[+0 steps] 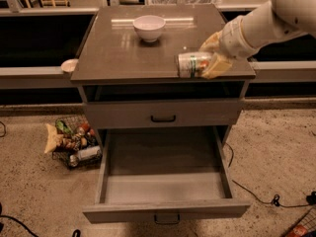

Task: Pick 7up can from middle drawer and place on counter

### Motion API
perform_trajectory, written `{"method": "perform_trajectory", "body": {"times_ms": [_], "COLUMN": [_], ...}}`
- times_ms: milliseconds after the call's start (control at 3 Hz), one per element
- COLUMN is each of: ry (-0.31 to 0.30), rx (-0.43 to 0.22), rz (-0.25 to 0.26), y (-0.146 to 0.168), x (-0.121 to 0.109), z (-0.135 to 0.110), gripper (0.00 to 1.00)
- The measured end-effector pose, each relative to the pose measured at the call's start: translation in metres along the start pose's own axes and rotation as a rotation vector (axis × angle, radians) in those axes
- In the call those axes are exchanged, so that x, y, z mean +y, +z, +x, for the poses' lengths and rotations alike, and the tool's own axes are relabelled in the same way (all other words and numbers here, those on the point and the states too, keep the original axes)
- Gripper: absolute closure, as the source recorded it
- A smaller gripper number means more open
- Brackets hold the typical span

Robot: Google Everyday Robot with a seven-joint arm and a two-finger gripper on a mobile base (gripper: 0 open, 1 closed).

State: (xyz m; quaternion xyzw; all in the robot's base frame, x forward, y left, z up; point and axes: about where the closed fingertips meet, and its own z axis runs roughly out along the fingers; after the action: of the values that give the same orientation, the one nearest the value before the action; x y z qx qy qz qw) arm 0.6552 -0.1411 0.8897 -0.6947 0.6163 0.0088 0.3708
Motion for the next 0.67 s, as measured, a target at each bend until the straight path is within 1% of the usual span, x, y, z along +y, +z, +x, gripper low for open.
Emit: {"method": "perform_trajectory", "body": {"times_ms": [333,667], "ry": [0.041,0.097], "rx": [-0.049,-0.080], "rz": [0.069,0.109], "y": [-0.005,0.000], "x": [-0.046,-0.081], "z": [0.013,0.032], "gripper": [1.00,1.00]}}
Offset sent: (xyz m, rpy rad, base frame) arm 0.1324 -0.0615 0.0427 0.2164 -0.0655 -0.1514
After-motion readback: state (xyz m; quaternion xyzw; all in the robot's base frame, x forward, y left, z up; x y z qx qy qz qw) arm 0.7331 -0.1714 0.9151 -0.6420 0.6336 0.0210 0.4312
